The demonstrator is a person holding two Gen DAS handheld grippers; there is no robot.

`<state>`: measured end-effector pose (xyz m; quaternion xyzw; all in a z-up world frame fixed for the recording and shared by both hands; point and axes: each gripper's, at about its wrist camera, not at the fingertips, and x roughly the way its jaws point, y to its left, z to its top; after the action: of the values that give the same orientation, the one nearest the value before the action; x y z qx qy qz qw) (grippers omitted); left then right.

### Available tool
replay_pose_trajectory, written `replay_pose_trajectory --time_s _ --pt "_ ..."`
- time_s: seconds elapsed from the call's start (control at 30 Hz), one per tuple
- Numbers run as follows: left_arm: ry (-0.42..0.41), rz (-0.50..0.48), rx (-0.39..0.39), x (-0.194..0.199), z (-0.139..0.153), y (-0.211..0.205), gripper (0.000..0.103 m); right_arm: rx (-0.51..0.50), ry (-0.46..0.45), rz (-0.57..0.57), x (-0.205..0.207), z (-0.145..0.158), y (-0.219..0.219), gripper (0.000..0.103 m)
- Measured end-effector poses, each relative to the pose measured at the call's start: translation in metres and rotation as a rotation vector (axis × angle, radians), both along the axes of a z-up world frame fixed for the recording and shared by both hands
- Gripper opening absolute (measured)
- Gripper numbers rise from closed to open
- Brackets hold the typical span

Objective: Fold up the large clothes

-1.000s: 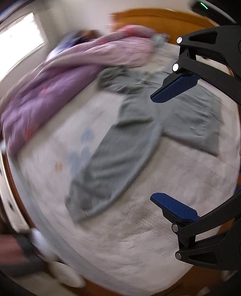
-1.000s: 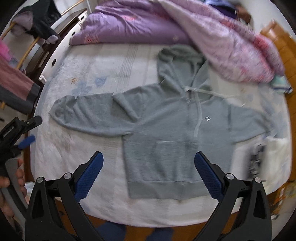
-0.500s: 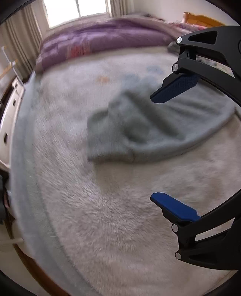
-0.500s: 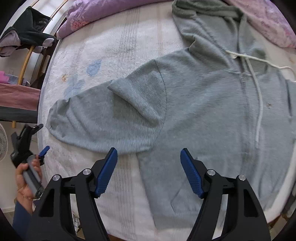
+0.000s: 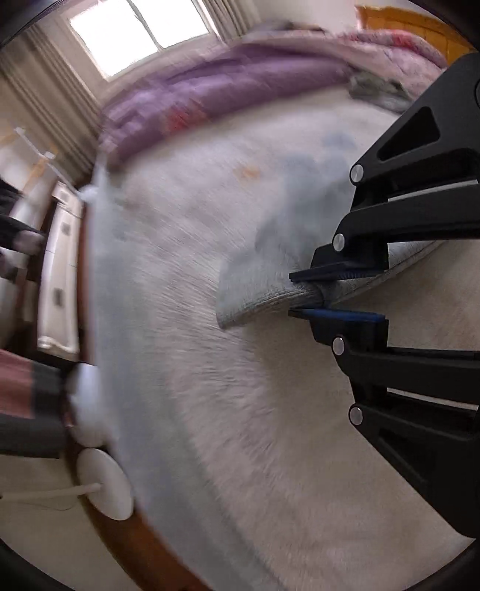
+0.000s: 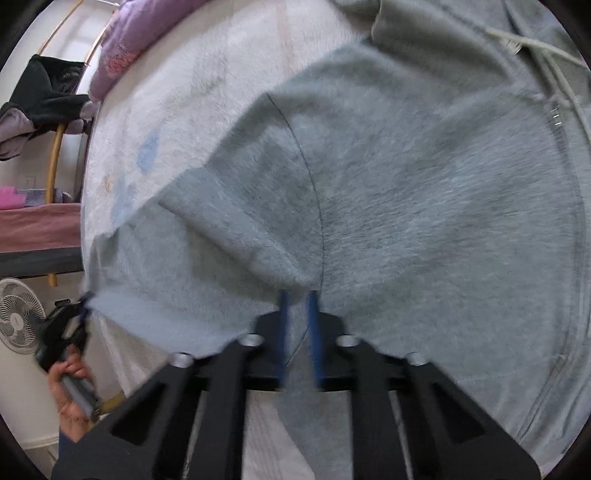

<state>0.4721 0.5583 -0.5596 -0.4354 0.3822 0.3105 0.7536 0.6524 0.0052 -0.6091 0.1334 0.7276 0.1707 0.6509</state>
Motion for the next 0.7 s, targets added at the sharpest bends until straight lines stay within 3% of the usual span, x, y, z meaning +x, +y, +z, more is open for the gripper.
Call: replay_pose_trajectory --time_s 0.13,0.27,0.37,0.47,0.57,0.7 --pt "-0.061 -0.034 0.094 -0.013 0.055 -0.028 0.013 0.0 0.042 0.003 0.005 -0.025 -0.003 0.0" --pt "-0.142 -0.138 0.242 0.003 0.123 -0.093 0.013 0.043 0.081 0.017 0.008 -0.025 -0.011 0.0" --pt "-0.227 -0.235 0.316 0.032 0.165 -0.148 0.013 0.139 0.098 0.053 0.015 -0.011 -0.027 0.003" --pt "-0.317 -0.369 0.346 0.069 0.199 -0.224 0.013 0.197 0.02 0.076 0.021 0.025 -0.072 0.003" --pt "-0.352 -0.521 0.357 0.115 0.203 -0.318 0.013 0.174 -0.072 0.065 0.029 0.062 -0.144 0.005" --pt "-0.356 -0.658 0.233 0.169 0.168 -0.434 0.013 0.043 -0.212 0.043 0.042 0.108 -0.271 0.005"
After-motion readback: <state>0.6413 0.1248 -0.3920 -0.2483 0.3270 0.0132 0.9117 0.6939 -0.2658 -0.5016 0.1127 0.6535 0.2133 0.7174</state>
